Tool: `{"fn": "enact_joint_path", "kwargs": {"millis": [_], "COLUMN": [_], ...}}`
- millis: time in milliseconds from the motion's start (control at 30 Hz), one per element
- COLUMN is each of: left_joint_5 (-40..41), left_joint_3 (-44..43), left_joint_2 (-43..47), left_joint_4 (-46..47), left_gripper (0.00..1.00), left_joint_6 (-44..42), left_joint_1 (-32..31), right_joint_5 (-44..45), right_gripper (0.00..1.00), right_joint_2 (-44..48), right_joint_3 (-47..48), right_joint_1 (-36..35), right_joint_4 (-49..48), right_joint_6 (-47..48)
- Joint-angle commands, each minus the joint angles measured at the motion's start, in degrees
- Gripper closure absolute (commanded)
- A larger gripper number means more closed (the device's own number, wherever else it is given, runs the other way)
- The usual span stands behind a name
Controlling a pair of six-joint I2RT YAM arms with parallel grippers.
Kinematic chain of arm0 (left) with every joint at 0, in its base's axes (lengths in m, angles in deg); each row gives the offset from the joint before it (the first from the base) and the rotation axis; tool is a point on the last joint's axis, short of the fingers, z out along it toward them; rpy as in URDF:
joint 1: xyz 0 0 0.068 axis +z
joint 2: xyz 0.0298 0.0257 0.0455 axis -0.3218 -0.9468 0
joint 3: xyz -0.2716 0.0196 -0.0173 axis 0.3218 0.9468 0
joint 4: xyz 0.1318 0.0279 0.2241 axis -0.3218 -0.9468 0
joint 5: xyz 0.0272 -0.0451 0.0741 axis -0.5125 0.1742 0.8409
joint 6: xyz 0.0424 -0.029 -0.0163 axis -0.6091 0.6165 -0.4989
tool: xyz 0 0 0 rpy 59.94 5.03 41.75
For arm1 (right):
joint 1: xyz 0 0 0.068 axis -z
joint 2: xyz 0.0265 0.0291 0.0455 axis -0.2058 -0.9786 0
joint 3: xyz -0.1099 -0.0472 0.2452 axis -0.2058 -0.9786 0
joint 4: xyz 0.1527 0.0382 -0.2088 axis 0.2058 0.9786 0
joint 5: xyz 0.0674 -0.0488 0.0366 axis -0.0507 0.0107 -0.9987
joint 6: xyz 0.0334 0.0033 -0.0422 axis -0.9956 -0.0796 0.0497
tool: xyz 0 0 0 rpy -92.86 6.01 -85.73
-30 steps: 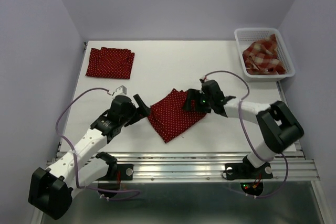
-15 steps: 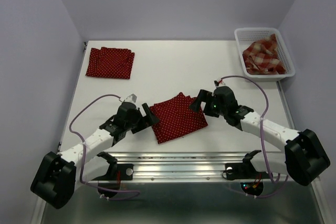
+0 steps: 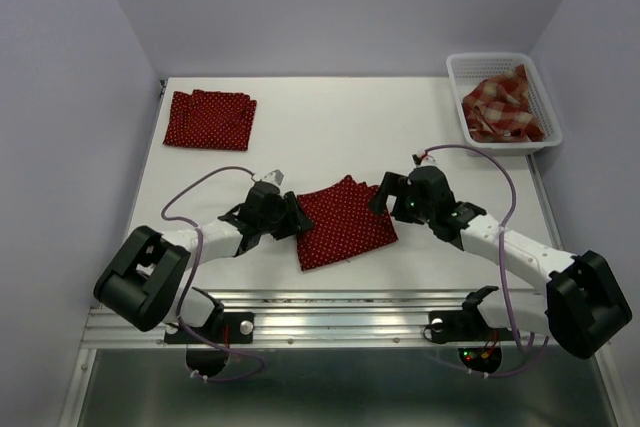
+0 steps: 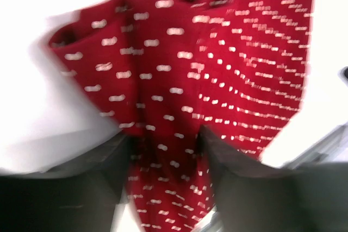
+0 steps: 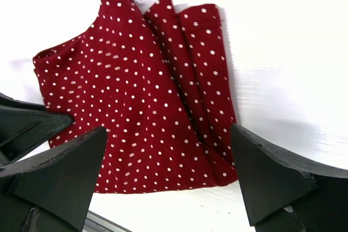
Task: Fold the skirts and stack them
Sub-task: Neatly place the folded skirt to the corner
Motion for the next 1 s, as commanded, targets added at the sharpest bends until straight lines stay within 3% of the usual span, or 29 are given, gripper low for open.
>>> {"fn": "enact_joint_path", "kwargs": {"millis": [0,67,100,167,367,567,667,967], "left_joint_5": [0.61,0.78,0.87,2.01,6.83,20.61,24.68,37.95], "left_joint_3": [-1.0,-1.61,-2.31,-3.8,-13.36,-26.65,-34.89,-57.5], "left_joint_2": [-5.29,-6.35,-6.79,-7.4,-9.51,-11.89,-12.94,-26.38], "left_joint_4": [-3.26,-3.7,-4.05,-5.45,-13.7,-26.97,-28.84,-39.99], "left_gripper": [0.52,0.69,0.86,0.99,1.0,1.0,1.0,1.0], "left_joint_6": [-2.69,-2.96,-3.13,-3.75,-9.19,-16.48,-22.87,-39.77], "left_joint_1": [-1.08,-1.08,-1.17,-1.08,-1.34,-1.34,-1.34,1.02], "right_joint_5": [3.01,3.63,3.89,4.68,7.93,13.28,15.75,19.62], "right_gripper": [0.0,0.0,0.0,0.0,0.0,0.0,0.0,0.0], "right_joint_2": [1.96,2.39,2.48,2.92,4.32,6.26,6.96,5.21], "right_joint_3": [1.19,1.19,1.27,1.19,1.19,1.36,1.63,1.98], "right_joint_1": [-0.38,-0.38,-0.38,-0.38,-0.38,-0.38,-0.38,-0.38], "right_joint_4": [-0.13,0.04,0.13,0.39,1.36,2.5,3.03,3.03], "right_joint_6": [1.67,2.02,2.11,2.55,4.39,7.29,8.44,10.99]}}
